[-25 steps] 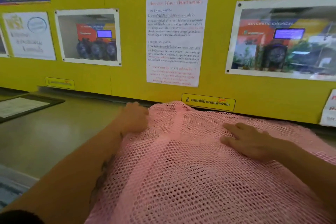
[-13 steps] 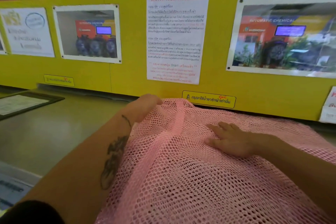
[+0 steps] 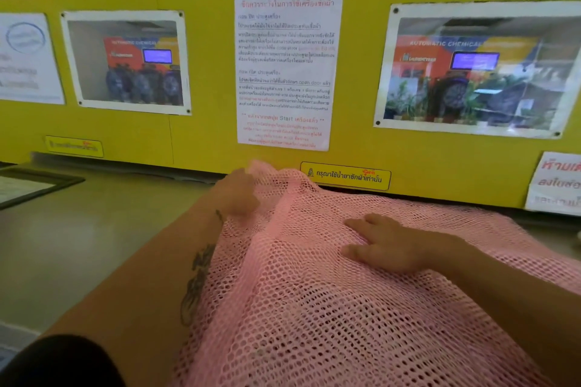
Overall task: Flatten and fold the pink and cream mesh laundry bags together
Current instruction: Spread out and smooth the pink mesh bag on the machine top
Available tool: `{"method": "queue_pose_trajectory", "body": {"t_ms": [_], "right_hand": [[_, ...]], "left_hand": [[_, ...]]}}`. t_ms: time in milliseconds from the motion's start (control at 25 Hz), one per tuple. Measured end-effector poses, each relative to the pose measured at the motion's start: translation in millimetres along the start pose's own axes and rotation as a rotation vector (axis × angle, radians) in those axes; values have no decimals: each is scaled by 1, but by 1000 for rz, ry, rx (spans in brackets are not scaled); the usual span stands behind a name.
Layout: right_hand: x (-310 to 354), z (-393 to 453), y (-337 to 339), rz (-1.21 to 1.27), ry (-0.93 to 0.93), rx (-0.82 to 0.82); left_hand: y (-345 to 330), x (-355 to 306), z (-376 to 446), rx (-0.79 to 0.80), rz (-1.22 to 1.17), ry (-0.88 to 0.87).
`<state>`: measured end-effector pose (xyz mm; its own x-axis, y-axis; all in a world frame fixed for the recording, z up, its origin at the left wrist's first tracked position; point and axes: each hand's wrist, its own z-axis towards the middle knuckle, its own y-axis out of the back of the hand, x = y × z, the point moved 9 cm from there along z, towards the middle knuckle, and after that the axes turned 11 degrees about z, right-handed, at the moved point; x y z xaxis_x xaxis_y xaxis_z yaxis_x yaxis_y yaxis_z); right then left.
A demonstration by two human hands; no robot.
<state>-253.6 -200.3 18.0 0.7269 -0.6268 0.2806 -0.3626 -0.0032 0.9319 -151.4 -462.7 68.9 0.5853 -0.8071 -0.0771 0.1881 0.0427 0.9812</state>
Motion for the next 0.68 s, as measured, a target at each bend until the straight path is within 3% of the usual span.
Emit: {"method": "queue_pose_trajectory", "body": {"t_ms": [80,240,360,520,680], "right_hand": [[7,-3,9,-50,23,-42],[60,-22,38,-97,230,-285],[108,-30,18,-33,391,-186],[130,-14,-31,-163,341,114],[169,-20,-1,-136,496,-99]], "left_hand": [[-7,19,-4,93,48,71],[40,25,-24,-83,16,28],[55,29,-51,-38,4,-13],[43,44,-105,119,21,-10],[30,73,-156,160,-104,31]]}}
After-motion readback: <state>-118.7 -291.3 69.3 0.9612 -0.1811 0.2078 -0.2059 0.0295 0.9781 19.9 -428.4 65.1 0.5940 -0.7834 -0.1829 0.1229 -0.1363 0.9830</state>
